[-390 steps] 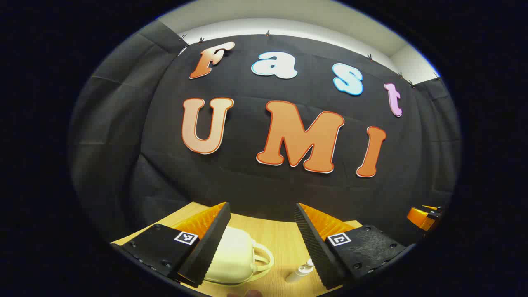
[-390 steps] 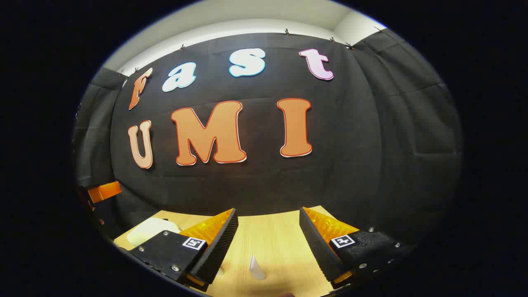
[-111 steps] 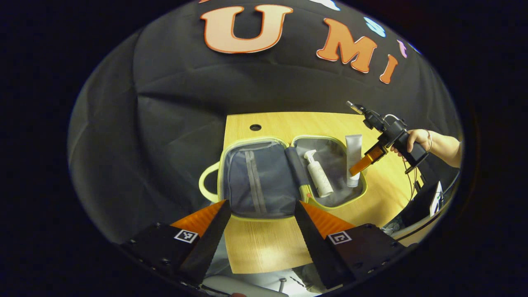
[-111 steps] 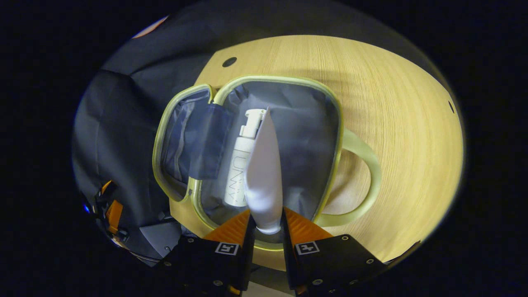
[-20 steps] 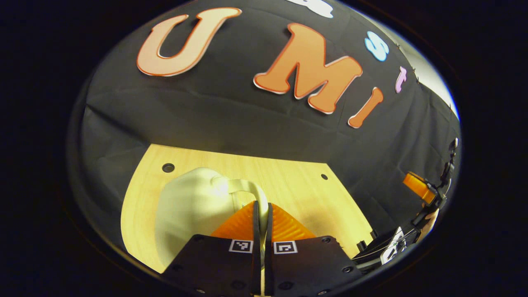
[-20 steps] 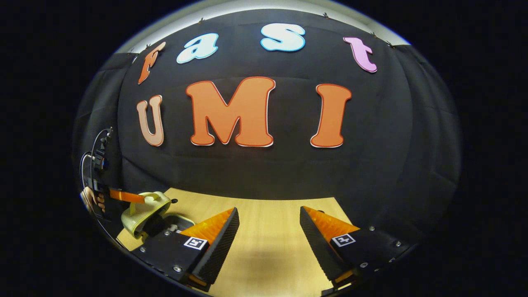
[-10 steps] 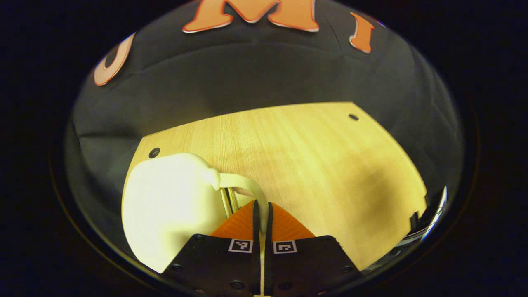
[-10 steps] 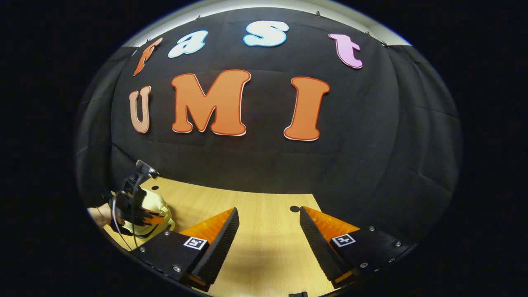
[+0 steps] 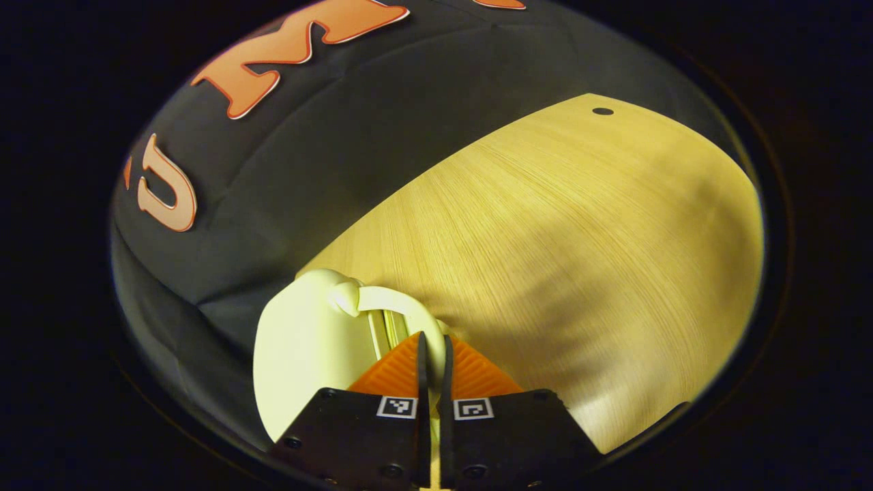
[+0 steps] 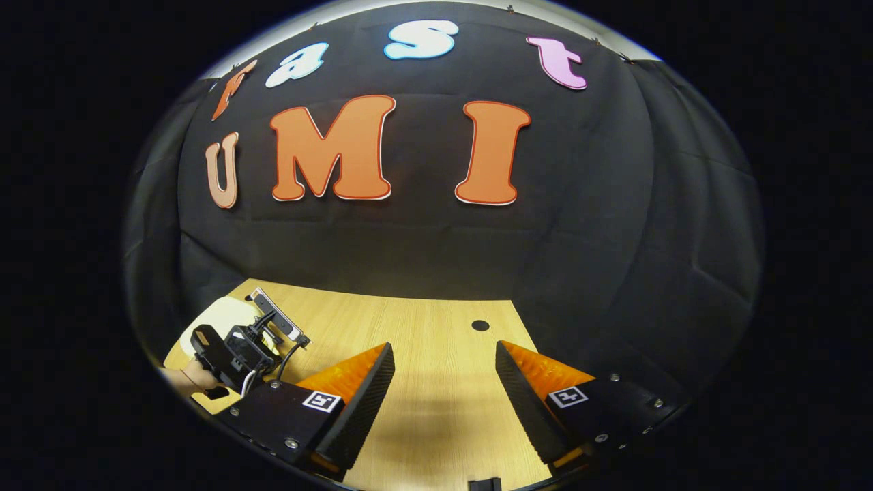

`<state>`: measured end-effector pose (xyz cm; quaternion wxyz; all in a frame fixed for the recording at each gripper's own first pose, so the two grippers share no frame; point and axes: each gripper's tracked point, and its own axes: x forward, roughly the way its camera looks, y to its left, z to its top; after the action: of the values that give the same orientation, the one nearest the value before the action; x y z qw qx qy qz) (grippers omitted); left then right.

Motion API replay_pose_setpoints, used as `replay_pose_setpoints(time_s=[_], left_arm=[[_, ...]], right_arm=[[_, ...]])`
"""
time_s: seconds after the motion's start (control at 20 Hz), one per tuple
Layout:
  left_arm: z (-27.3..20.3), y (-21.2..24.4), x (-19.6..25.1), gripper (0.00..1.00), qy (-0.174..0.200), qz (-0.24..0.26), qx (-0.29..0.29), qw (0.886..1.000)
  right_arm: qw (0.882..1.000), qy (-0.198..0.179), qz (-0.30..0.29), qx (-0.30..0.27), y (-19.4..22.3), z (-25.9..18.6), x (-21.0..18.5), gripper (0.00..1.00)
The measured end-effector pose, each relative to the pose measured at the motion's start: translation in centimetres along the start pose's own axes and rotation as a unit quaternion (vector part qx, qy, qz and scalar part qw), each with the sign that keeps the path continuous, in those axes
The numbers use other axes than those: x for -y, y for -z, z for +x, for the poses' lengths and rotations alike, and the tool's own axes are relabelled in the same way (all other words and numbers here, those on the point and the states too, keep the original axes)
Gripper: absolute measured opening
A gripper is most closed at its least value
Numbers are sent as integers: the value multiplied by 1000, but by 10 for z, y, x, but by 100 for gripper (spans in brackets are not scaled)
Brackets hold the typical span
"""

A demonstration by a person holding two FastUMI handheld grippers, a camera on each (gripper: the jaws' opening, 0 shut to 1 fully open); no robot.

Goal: First open the suitcase, pack the skin care products into it, and then close the suitcase.

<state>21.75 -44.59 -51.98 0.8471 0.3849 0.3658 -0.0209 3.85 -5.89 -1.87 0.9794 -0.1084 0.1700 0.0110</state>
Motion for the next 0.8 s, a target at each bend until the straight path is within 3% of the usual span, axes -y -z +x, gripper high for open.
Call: replay_pose_setpoints(time_s=[0.1, 0.2, 0.3, 0.35, 0.5, 0.65, 0.8], left_arm=[[1, -1, -2, 8, 3, -1, -2, 1000], [0, 4, 6, 17, 32, -29, -14, 999], [-11, 3, 16, 19, 63, -70, -22, 995], [-16, 1, 19, 30, 69, -82, -21, 994], [-33, -13, 18, 93, 84, -81, 0, 993], [-67, -42, -6, 100, 81, -109, 44, 990], [-93, -70, -45, 99, 79, -176, 107, 975]], right_arm=[[1000, -11, 8, -2, 0, 3, -3, 95], [1000, -19, 12, -6, 1, 5, -8, 95], [1000, -24, 7, -8, 2, 10, -13, 95], [1000, -27, 5, -10, 3, 10, -16, 95], [999, -40, 8, -17, 3, 14, -33, 95], [998, -50, 20, -17, -4, 17, -52, 96], [998, -57, 36, 0, -24, 17, -71, 95]])
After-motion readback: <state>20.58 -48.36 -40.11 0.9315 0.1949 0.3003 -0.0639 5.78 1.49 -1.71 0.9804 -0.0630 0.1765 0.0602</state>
